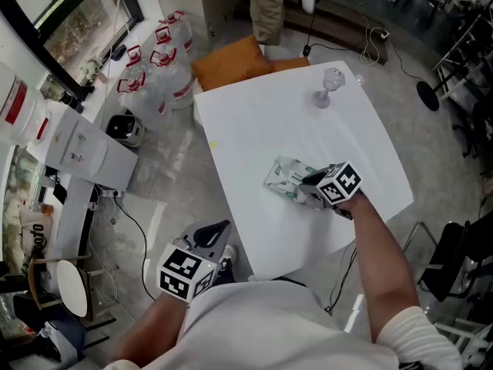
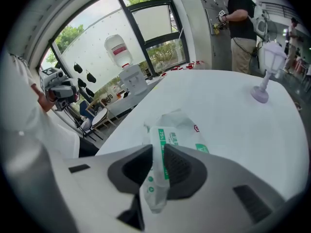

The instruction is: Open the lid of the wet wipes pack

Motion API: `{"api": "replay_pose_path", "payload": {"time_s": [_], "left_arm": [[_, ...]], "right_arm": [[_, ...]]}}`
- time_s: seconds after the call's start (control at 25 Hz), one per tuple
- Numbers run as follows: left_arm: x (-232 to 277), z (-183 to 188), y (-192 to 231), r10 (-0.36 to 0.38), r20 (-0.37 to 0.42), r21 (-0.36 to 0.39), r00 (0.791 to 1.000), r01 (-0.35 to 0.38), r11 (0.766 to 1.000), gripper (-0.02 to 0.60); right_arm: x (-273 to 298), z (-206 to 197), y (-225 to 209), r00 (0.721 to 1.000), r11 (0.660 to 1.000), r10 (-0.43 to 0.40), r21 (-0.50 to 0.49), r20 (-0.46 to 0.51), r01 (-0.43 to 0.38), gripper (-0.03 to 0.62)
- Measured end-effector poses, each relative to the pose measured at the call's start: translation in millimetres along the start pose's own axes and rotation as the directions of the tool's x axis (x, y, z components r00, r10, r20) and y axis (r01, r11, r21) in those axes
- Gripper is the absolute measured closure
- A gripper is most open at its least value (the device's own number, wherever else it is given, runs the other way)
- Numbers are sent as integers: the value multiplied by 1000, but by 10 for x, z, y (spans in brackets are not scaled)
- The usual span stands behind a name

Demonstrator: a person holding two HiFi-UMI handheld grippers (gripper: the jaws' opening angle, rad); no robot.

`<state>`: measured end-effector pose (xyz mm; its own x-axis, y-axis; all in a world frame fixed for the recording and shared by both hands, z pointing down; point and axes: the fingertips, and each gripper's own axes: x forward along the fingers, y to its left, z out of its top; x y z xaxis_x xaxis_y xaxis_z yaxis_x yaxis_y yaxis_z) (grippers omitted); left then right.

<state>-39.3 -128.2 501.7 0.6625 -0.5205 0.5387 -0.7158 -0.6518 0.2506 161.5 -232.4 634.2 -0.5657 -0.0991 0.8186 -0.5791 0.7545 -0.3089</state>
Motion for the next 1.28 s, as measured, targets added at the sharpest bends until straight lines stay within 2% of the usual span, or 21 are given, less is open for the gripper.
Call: {"api": "replay_pose_path", "payload": {"time_s": [0.12, 0.36, 0.44, 0.56, 0.76, 0.96, 1.28], "left_arm": [[10, 1, -2, 1, -1, 2, 1000, -1, 1000, 581], [31, 6, -13, -3, 0, 5, 1000, 3, 1000, 581], [44, 11, -26, -4, 1, 6, 1000, 4, 1000, 581], [43, 7, -41, -3, 5, 5, 1000, 2, 1000, 581], [14, -14, -41, 6, 7, -5, 1000, -6, 1000, 581], [-33, -54, -35, 26, 4, -9, 1000, -26, 1000, 581], [-52, -108, -2, 55, -13, -30, 998, -55, 998, 581]], "right_arm": [[-131, 99, -93, 999, 999, -27, 44, 41, 25, 542], [-248, 175, -212, 989, 989, -142, -44, 49, 144, 563], [-282, 202, -319, 971, 970, -228, -76, 70, 233, 570], [-287, 220, -485, 929, 922, -357, -123, 99, 367, 565], [-248, 304, -675, 871, 859, -472, -150, 136, 489, 546], [-159, 290, -817, 847, 834, -519, -147, 114, 531, 526], [59, 202, -984, 864, 848, -502, -171, 44, 502, 526]]}}
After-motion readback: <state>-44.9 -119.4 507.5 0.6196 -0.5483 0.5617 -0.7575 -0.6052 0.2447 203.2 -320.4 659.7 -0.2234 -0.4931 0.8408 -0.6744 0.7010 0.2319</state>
